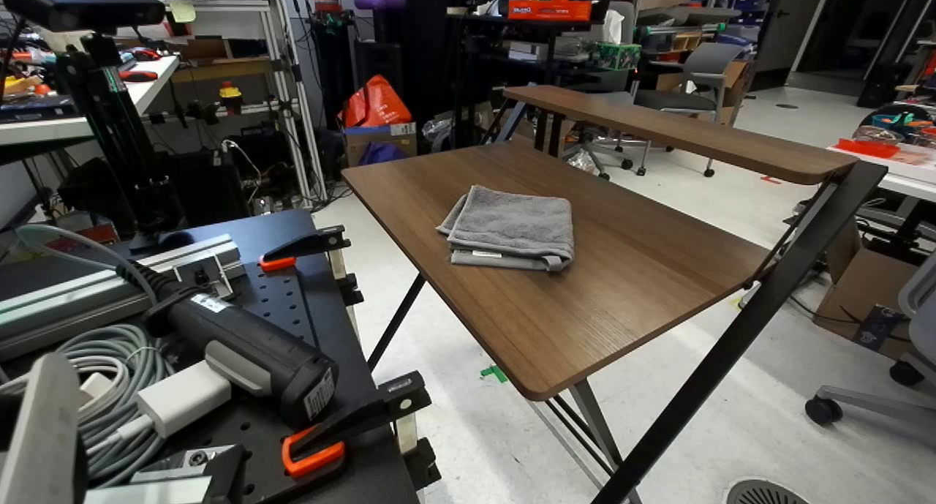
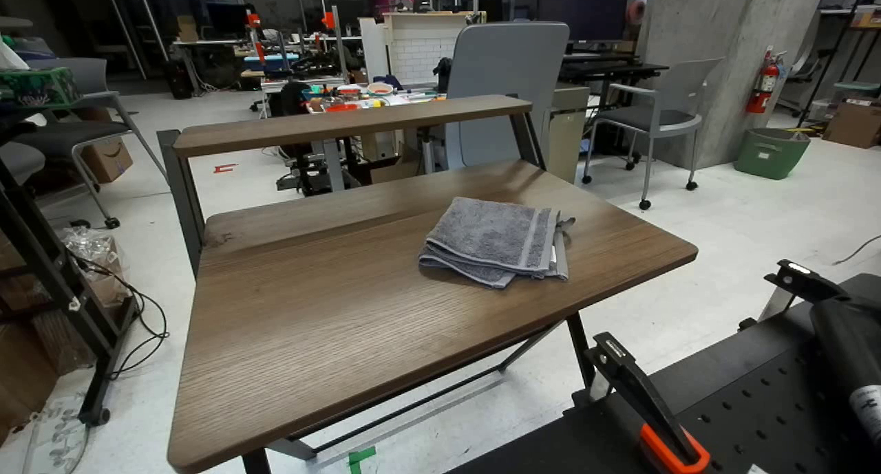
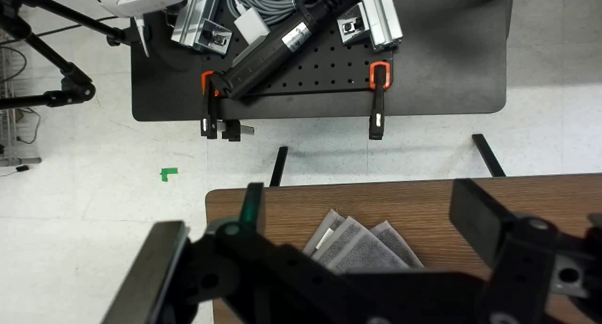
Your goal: Move the grey towel to the left.
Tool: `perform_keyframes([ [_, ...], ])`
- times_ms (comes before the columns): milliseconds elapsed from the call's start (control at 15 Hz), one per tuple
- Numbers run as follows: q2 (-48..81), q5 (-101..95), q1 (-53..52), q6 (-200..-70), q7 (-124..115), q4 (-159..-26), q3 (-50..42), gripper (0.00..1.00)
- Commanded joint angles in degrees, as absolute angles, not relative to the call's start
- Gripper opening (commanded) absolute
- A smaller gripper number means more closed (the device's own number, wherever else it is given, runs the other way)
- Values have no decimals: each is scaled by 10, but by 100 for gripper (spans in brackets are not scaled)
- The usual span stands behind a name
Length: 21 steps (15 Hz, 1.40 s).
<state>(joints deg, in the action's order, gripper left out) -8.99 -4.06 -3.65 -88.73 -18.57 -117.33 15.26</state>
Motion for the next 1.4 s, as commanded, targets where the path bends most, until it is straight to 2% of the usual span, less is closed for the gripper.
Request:
perform_keyframes([
  [0, -89, -43, -54, -886, -188, -1172, 137, 100],
  [1333, -80, -46, -52, -891, -195, -1168, 135, 100],
])
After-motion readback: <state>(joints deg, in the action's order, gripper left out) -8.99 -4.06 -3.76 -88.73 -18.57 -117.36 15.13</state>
